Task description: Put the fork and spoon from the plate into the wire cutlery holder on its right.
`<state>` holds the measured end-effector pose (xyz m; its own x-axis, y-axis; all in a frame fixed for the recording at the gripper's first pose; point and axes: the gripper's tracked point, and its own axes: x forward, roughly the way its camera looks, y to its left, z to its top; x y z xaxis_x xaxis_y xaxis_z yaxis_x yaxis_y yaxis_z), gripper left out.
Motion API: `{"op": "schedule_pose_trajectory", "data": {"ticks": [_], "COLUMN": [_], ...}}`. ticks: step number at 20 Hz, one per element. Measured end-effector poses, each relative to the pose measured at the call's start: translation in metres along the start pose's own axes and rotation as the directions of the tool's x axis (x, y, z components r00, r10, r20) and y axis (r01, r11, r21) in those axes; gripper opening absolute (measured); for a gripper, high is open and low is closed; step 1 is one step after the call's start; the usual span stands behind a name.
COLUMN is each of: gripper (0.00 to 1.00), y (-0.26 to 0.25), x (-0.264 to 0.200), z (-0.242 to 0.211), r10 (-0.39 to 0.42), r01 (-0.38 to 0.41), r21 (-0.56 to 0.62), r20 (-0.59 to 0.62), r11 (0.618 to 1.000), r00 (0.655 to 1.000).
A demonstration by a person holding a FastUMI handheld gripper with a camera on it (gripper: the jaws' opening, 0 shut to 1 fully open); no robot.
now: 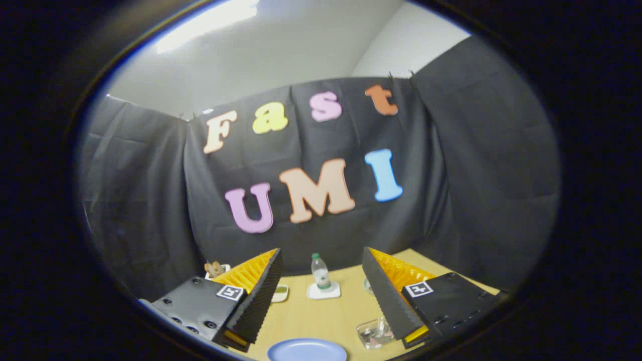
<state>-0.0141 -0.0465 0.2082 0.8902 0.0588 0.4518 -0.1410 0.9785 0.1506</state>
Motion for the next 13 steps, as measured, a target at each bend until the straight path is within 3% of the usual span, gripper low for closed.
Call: {"op": "schedule_pose_trajectory", "data": {"ticks": [3, 13], "gripper": [1.0, 1.0], "y": [0.001, -0.001], "x": [-0.021, -0.047], "z": [0.027, 0.02], "r10": [-0.022, -0.03], "r01": [0.041, 0.042], "r21": [-0.098, -0.057], "r20": [0.186, 0.186], "r11": [0.994, 0.998], "r00": [0.982, 0.982]}}
